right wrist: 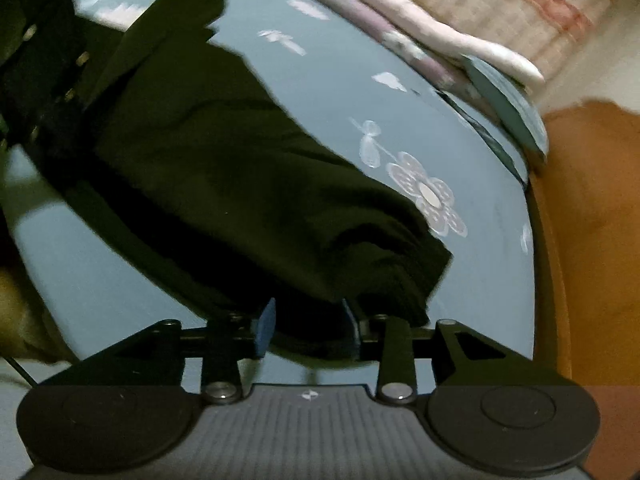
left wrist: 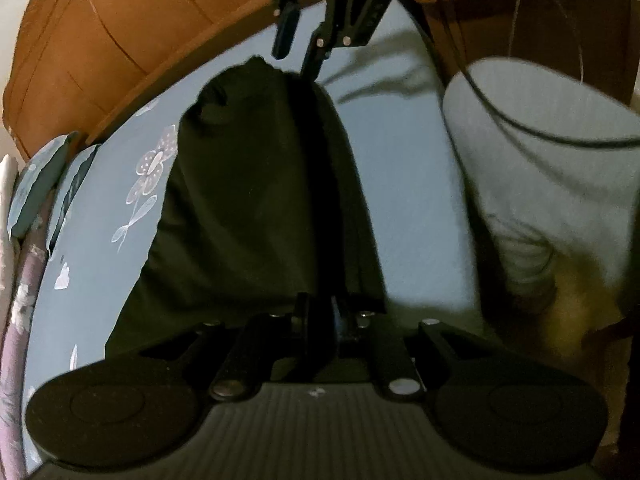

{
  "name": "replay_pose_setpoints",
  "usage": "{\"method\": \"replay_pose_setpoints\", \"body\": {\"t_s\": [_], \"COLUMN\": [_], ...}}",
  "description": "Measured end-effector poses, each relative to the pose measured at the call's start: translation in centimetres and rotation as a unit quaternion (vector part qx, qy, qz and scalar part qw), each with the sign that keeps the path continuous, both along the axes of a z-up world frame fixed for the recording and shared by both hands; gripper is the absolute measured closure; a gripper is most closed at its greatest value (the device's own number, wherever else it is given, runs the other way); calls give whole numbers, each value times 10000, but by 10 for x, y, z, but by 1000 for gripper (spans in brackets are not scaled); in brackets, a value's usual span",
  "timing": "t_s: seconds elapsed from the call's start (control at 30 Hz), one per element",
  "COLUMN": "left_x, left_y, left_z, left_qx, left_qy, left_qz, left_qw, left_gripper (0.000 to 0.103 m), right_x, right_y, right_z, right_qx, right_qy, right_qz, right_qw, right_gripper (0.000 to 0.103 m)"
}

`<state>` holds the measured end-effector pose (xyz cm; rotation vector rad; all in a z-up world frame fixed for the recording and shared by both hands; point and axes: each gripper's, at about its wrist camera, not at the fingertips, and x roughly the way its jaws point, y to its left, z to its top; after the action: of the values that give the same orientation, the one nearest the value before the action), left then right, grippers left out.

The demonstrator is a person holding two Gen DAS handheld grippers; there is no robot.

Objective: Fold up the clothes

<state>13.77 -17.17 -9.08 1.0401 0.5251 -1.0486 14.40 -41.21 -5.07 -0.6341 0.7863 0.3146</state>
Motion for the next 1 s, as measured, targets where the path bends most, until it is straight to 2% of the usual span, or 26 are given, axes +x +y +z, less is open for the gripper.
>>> {"method": "replay_pose_setpoints", "body": {"t_s": [0.13, 0.23, 0.27, 0.3, 0.4, 0.53, 0.6, 0.67, 0.7, 0.73, 0.8, 0.87, 0.93, 1.0], "left_x": [-6, -6, -4, -1, 13, 28, 32, 40, 43, 48, 56, 64, 70, 77], "left_y": [11, 20, 24, 28, 40, 61, 72, 85, 91, 98, 113, 128, 142, 155], "left_z": [18, 28, 30, 32, 37, 41, 42, 41, 40, 39, 35, 31, 25, 17], "left_qx": [-314, -555, -644, -744, -1098, -1565, -1766, -2009, -2137, -2252, -2485, -2736, -2972, -3235], "left_qy": [237, 177, 191, 214, 445, 760, 871, 1150, 1310, 1481, 1819, 2157, 2541, 2957], "left_qz": [88, 263, 394, 547, 1062, 1724, 1982, 2355, 2557, 2774, 3217, 3580, 3836, 4047], "left_qw": [9992, 9980, 9970, 9955, 9873, 9695, 9602, 9439, 9337, 9222, 8954, 8663, 8366, 8026], "left_gripper": [88, 87, 87, 87, 87, 76, 74, 73, 68, 59, 52, 52, 49, 44], "right_x": [-3, -1, 1, 4, 10, 17, 17, 16, 15, 14, 13, 14, 13, 12], "right_y": [-20, -37, -43, -49, -65, -78, -80, -78, -75, -71, -64, -56, -45, -35], "right_z": [16, 22, 23, 21, 9, -19, -32, -42, -46, -49, -57, -63, -65, -64], "right_qx": [841, 1691, 2041, 2361, 3331, 4391, 4802, 5106, 5185, 5217, 5273, 5279, 5229, 5207], "right_qy": [53, 83, 130, 183, 405, 669, 709, 658, 618, 575, 517, 502, 473, 427], "right_qz": [-679, -1223, -1407, -1563, -2036, -2527, -2707, -2766, -2785, -2825, -2943, -3006, -2991, -2920], "right_qw": [9941, 9779, 9687, 9589, 9198, 8596, 8313, 8115, 8061, 8030, 7954, 7928, 7968, 8011], "right_gripper": [53, 48, 45, 42, 41, 40, 40, 40, 40, 39, 37, 37, 35, 33]}}
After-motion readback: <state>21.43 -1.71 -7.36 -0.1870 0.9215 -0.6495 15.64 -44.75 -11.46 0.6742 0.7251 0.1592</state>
